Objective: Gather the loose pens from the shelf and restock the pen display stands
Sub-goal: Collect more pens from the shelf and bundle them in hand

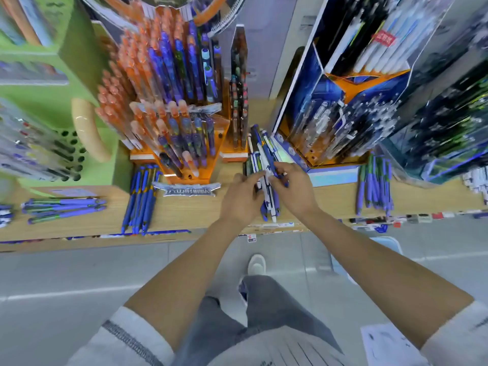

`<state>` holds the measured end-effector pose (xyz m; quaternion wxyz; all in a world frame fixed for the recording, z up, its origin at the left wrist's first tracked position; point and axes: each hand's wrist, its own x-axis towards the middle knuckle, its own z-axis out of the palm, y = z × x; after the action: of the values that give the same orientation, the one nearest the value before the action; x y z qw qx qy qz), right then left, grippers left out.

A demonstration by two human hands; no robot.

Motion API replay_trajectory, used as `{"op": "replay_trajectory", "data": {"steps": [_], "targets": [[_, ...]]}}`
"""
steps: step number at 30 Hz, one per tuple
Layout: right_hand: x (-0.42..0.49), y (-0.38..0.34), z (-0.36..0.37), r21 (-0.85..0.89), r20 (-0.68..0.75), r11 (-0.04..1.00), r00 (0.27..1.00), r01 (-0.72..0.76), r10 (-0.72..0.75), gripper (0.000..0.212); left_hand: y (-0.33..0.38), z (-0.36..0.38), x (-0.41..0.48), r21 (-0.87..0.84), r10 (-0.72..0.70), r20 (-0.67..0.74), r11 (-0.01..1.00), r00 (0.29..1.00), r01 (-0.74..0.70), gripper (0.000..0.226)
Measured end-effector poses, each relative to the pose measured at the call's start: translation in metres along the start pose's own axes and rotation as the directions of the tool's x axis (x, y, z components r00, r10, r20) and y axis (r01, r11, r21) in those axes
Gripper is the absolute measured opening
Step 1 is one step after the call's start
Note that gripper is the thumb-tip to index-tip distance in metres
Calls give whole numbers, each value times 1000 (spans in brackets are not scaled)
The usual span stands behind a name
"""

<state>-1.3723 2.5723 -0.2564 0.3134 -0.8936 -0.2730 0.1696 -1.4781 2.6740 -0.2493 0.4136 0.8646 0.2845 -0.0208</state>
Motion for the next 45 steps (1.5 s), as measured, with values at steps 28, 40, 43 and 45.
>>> {"op": "replay_trajectory", "data": {"steps": [28,40,43,45], "targets": [[0,32,-8,159,67,943,956,-292,284,18,-17,-12,13,-82,-266,54,960,963,269,15],[18,1,4,-100,-42,989,993,-111,107,37,-19,-9,3,-436,-357,166,809,919,394,8],[29,2,3,-126,1,980,988,-156,157,38,-14,-9,3,-533,-377,186,737,907,415,10],[34,2,2,-135,43,979,986,-155,162,34,-10,-9,4,-565,-381,187,713,906,416,10]]}}
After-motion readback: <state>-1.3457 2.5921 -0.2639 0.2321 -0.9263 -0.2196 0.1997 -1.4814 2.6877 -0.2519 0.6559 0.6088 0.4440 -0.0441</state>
